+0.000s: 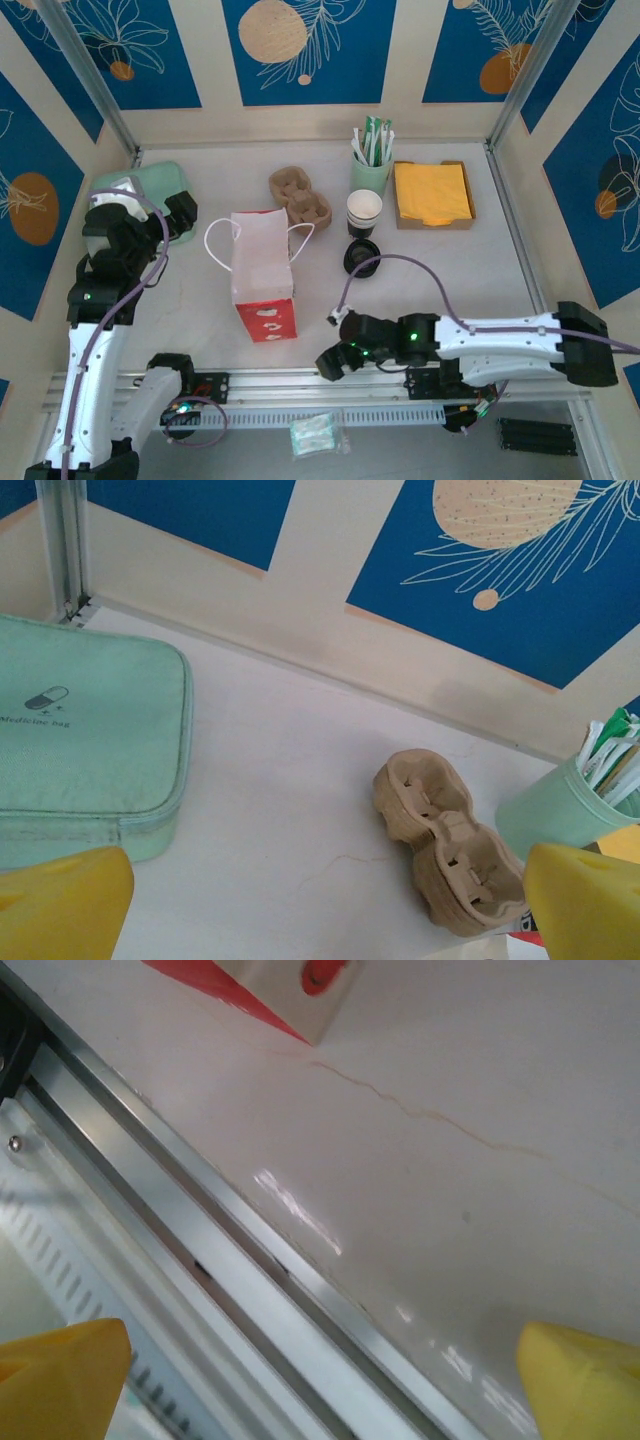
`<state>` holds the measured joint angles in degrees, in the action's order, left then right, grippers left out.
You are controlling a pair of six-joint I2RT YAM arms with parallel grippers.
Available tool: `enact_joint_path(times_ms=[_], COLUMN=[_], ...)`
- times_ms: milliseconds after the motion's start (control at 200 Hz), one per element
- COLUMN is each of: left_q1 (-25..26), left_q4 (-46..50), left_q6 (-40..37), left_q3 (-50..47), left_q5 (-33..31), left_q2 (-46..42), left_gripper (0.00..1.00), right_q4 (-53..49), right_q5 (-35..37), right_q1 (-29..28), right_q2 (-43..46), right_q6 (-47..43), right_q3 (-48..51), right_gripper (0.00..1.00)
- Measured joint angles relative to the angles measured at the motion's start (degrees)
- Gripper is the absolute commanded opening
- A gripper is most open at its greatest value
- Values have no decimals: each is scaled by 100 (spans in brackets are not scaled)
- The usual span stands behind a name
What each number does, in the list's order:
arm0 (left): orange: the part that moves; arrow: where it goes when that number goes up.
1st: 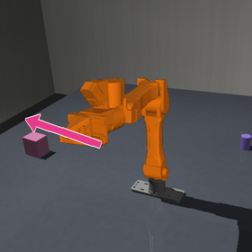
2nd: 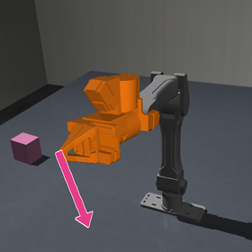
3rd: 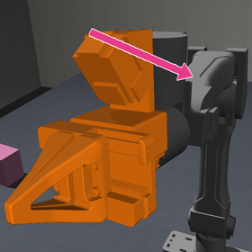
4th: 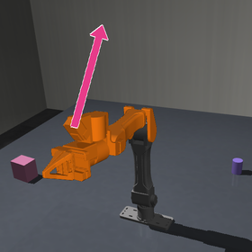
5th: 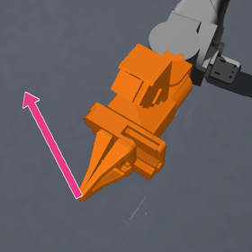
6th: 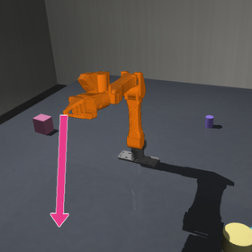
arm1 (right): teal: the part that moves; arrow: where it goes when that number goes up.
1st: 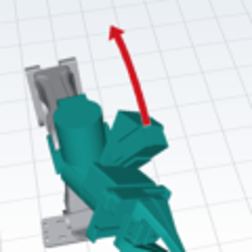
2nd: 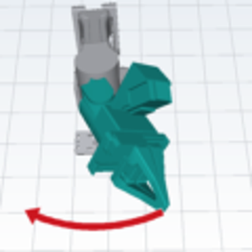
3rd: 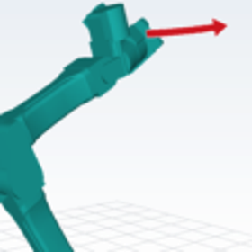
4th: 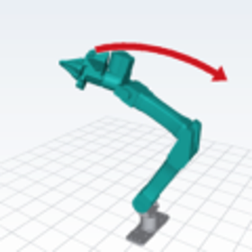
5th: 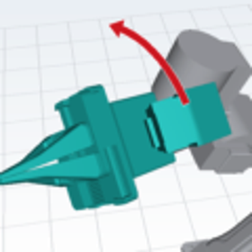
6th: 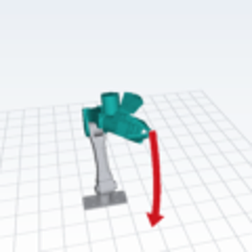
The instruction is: Pack the takeout coffee
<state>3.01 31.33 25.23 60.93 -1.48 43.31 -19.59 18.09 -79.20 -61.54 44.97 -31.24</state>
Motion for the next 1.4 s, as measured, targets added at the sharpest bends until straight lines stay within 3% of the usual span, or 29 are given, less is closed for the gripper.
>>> enact_joint_path(times_ms=[375, 700, 1035, 1250, 1400], left_q1=[0, 0, 0, 0, 0], left_q4=[2, 7, 98, 116, 153], left_q6=[46, 50, 197, 299, 306], left_q3=[0, 0, 0, -2, 15], left_q5=[2, 4, 140, 306, 468], left_q2=[-96, -402, -566, -573, -570], left_gripper=[99, 99, 99, 99, 99], right_q4=[1515, 2090, 2205, 1921, 1386], right_q5=[752, 695, 238, -83, -260], right_q1=[85, 1239, 1917, 1996, 1998], right_q2=[-1733, -2437, -3432, -3265, -2315], right_q6=[-417, -944, -1528, -1641, -1604], right_q3=[-654, -1209, -2494, -2634, -2258], right_gripper=[99, 97, 96, 96, 97])
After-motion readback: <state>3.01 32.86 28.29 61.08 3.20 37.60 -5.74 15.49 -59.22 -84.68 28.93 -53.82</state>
